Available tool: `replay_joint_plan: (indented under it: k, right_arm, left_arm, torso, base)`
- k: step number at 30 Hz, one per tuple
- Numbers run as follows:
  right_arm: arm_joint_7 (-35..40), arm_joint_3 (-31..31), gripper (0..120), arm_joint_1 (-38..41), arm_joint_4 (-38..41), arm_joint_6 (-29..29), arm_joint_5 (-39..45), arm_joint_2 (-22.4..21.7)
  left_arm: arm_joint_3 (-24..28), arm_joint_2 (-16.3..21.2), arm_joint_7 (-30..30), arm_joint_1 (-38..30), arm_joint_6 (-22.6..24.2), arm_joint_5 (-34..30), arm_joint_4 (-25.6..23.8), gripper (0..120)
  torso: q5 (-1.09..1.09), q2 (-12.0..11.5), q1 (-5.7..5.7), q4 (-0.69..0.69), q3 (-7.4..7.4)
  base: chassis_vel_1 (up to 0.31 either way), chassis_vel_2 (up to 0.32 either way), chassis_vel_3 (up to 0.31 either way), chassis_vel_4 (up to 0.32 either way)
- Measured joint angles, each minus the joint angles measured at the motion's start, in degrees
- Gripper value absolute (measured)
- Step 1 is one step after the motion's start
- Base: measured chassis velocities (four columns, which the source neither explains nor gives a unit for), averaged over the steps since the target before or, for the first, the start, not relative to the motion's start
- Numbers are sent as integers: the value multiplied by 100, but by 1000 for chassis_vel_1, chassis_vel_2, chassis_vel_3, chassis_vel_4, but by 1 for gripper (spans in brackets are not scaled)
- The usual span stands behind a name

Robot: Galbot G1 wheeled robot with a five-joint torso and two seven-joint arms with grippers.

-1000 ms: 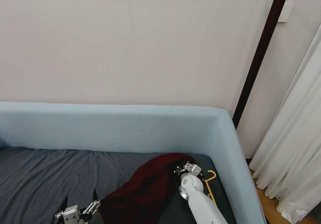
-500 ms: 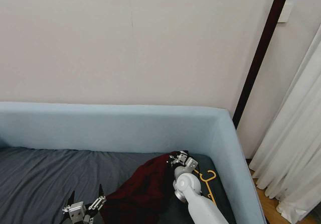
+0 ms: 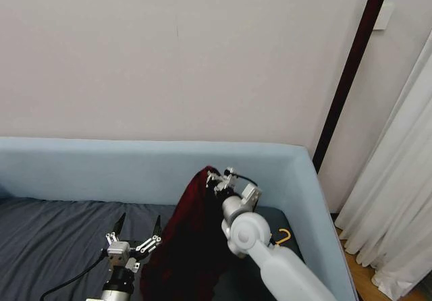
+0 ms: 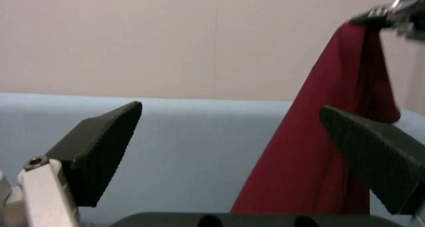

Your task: Pick up the clothes from the sofa and hang them on the clothes hanger.

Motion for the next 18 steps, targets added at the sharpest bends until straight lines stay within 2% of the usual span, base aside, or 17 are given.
replay_joint_plan:
  k: [2,5,6,9,10,13,18]
  right_arm:
    - [32,58,0,130,77,-67,-41,-117]
    - [394,128,0,551,574,-509,41,-573]
    - [394,128,0,551,574,-509,41,-573]
    - [865,92,0,1093,1235,-1040,393,-1205]
    - [865,92,0,1093,1235,-1040,393,-1205]
    - [978,152,0,1655,1561,-1259,651,-1748]
    - [1008,305,0,2229,1661,-1386,891,-2171]
  left_arm:
    - [-9,-18,-1,43,-21,14,1,100]
    - [-22,-43,-29,86,-35,35,10,100]
    - [-22,-43,-29,86,-35,35,10,100]
    - [-20,-4,-47,41,-31,31,-2,100]
    - [-20,-4,-47,41,-31,31,-2,100]
    - [24,8,-54,-44,-18,24,-2,100]
    - [86,-14,-55,-167,5,23,29,100]
  torso:
    - [-1,0,0,-1,0]
    - [1,0,0,-4,0]
    - [1,0,0,-4,0]
    - [0,0,0,-3,-1]
    - [0,0,0,-3,-1]
    - [1,0,0,-3,-1]
    - [-2,1,0,-4,-1]
  base:
    - [0,0,0,0]
    - [0,0,0,0]
    - [0,0,0,0]
    - [0,0,0,0]
    - [0,0,0,0]
    - [0,0,0,0]
    - [0,0,0,0]
